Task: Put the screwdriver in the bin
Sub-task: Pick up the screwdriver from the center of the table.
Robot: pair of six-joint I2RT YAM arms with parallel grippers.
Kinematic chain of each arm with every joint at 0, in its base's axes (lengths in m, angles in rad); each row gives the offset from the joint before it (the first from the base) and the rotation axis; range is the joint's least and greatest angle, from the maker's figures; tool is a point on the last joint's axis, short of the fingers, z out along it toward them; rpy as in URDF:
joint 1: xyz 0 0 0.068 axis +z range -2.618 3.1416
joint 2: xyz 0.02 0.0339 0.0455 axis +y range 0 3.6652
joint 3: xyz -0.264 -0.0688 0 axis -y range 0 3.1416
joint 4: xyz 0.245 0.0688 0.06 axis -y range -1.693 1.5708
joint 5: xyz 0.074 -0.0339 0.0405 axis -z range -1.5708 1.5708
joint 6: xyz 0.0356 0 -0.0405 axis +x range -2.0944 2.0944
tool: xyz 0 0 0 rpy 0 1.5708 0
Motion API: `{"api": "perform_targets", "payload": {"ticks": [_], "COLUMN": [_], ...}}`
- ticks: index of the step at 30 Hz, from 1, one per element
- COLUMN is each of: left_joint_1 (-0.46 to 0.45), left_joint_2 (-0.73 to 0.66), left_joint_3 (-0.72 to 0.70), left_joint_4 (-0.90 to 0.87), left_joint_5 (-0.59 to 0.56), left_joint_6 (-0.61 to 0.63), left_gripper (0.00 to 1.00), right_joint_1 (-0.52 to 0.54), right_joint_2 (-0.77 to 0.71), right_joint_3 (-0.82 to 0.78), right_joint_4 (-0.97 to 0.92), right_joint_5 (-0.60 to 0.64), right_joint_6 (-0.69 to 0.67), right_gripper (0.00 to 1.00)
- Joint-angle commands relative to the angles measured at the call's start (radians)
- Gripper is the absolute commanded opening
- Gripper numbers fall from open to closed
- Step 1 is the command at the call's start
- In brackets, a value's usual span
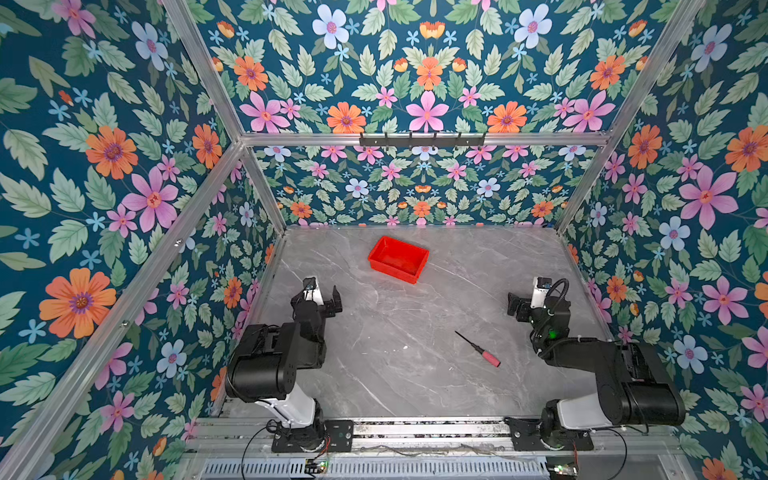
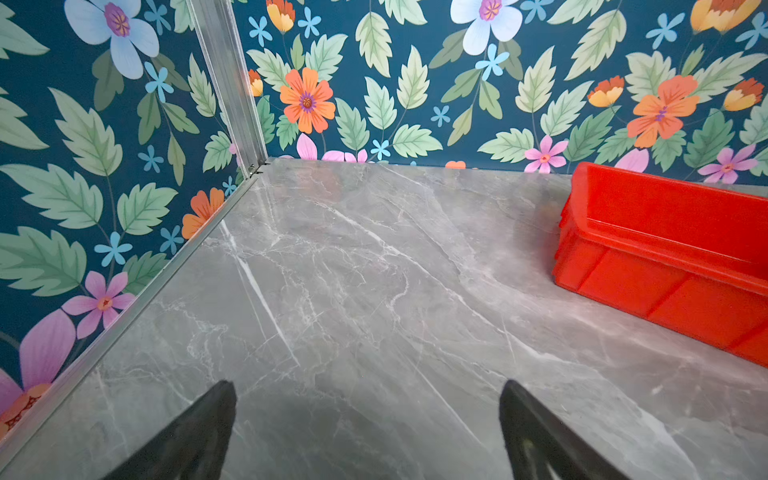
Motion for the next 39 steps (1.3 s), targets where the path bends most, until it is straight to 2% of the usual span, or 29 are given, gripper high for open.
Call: {"api": "perform_targets", "payload": {"ticks": [1, 29, 32, 35, 39], "left_joint_1": [0.0, 0.0, -0.001, -0.011, -0.015], "left_joint_2": [-0.001, -0.002, -0.009, -0.048, -0.143], "left_joint_3": [0.0, -0.001, -0.006, -0.012, -0.023], "left_joint_4": [0.016, 0.018, 0.022, 0.0, -0.067], "left_joint_5": [-0.001, 0.0, 0.027, 0.026, 0.037], "left_joint_6": [0.01, 0.01, 0.024, 0.037, 0.046], "left_gripper": [1.0, 1.0, 1.0, 1.0, 1.0], "right_joint_1": [0.0, 0.0, 0.0, 0.0, 0.001], "right_joint_2": [-0.001, -0.001, -0.001, -0.009, -0.082], "right_joint_3": [0.004, 0.004, 0.002, 0.001, 0.028], "right_joint_4": [0.03, 0.03, 0.032, 0.028, -0.079], "right_joint_5": [-0.007, -0.009, -0.01, -0.026, -0.049], "right_joint_6": [-0.001, 0.002, -0.001, -0.005, -0.017], "right_gripper": [0.99, 0.99, 0.99, 0.99, 0.99]}}
